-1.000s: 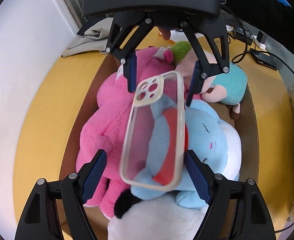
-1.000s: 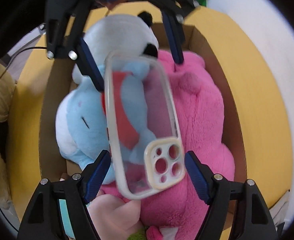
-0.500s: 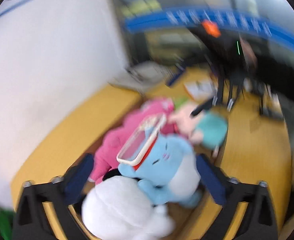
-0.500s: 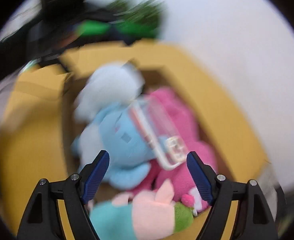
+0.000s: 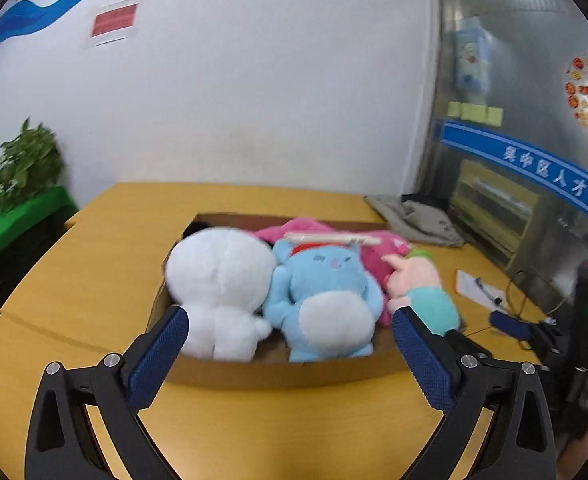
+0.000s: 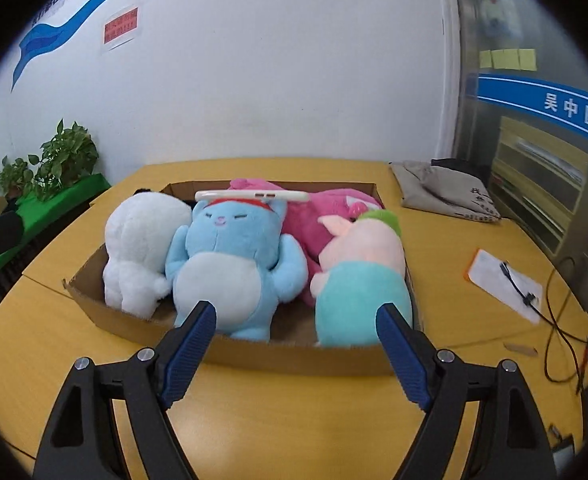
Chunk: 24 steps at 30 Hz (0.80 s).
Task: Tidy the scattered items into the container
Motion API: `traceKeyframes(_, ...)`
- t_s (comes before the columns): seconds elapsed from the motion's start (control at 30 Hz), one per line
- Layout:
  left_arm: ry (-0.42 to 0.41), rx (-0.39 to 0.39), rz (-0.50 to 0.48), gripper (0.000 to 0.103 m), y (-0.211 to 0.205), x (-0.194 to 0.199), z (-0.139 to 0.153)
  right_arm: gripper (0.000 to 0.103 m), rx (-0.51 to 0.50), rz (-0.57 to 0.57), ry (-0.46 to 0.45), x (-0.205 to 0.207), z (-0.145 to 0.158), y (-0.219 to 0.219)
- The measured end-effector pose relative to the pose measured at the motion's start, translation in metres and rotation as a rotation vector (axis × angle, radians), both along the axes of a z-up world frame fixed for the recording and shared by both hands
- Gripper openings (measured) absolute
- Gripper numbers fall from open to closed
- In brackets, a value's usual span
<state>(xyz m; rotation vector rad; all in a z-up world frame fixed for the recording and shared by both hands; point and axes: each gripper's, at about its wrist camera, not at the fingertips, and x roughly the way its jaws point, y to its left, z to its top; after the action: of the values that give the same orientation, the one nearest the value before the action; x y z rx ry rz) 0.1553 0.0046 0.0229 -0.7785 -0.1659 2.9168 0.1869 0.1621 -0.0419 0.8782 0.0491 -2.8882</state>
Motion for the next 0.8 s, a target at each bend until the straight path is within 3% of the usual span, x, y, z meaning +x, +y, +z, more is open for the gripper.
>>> traceKeyframes(0.13,-0.043,-0.020,0.068,0.103,0.005,0.018,-0.021,0.082,0.019,-0.007,0.014,0.029,0.009,-0.007)
traceKeyframes(0.37,-0.019,-0.034,0.090,0.103,0.009,0.050,-0.022,0.082,0.042,-0.003,0.000,0.048,0.009,-0.006)
traceKeyframes(0.8,-0.028,-0.053,0.066,0.103,0.021,0.046,-0.025,0.082,0.070,-0.020,-0.010,0.046,0.002,-0.002)
